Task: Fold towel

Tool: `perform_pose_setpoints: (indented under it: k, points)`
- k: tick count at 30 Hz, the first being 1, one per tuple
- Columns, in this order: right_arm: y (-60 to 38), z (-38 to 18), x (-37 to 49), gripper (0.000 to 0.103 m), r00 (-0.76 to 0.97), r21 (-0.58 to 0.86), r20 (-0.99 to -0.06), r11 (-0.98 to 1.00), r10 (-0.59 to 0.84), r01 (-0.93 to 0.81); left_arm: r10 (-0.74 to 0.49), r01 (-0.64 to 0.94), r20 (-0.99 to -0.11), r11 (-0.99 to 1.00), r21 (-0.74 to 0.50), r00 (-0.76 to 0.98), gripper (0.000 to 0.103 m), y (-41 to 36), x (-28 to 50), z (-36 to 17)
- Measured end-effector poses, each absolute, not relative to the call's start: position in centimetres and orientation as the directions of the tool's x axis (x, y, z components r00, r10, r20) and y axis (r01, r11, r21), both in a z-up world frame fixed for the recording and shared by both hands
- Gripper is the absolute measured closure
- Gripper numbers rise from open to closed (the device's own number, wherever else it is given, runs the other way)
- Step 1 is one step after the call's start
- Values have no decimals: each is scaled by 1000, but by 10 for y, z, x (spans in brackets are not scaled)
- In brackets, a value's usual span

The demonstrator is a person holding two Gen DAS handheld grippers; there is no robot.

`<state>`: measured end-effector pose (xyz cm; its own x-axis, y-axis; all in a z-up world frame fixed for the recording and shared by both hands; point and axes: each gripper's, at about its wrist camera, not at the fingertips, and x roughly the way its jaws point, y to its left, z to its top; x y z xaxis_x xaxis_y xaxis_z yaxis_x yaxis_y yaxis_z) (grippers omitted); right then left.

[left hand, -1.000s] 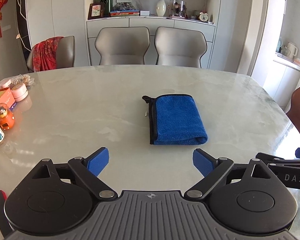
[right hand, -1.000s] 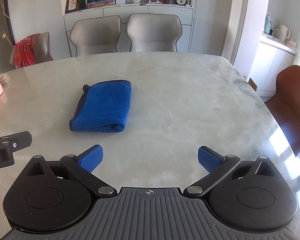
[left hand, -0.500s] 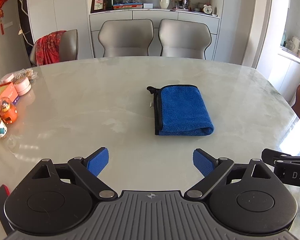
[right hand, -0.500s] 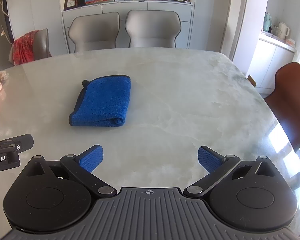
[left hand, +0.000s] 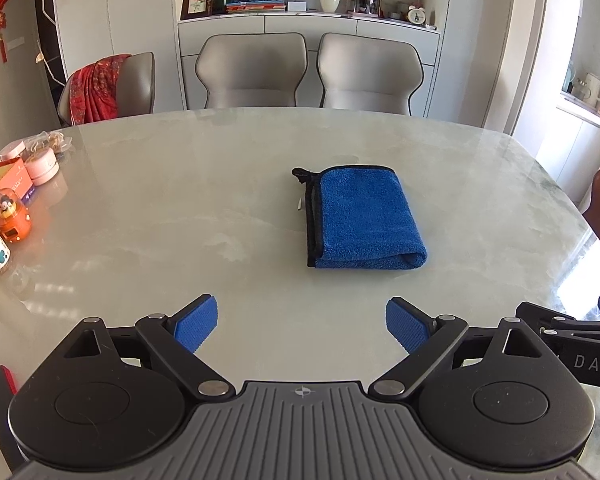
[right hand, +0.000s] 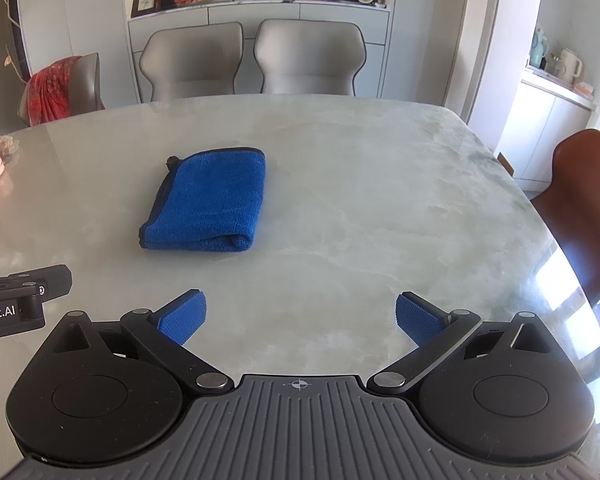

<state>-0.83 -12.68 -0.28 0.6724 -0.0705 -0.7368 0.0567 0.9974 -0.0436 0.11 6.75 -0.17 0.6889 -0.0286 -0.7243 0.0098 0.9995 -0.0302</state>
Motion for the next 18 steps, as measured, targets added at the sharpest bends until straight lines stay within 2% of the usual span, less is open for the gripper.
perform_pose_setpoints:
  k: [18]
  points:
    - [-125, -5, -7, 1, 664, -50, -744, 997, -71, 51, -5, -2, -724, 1000, -8, 689, 5, 65, 2, -3]
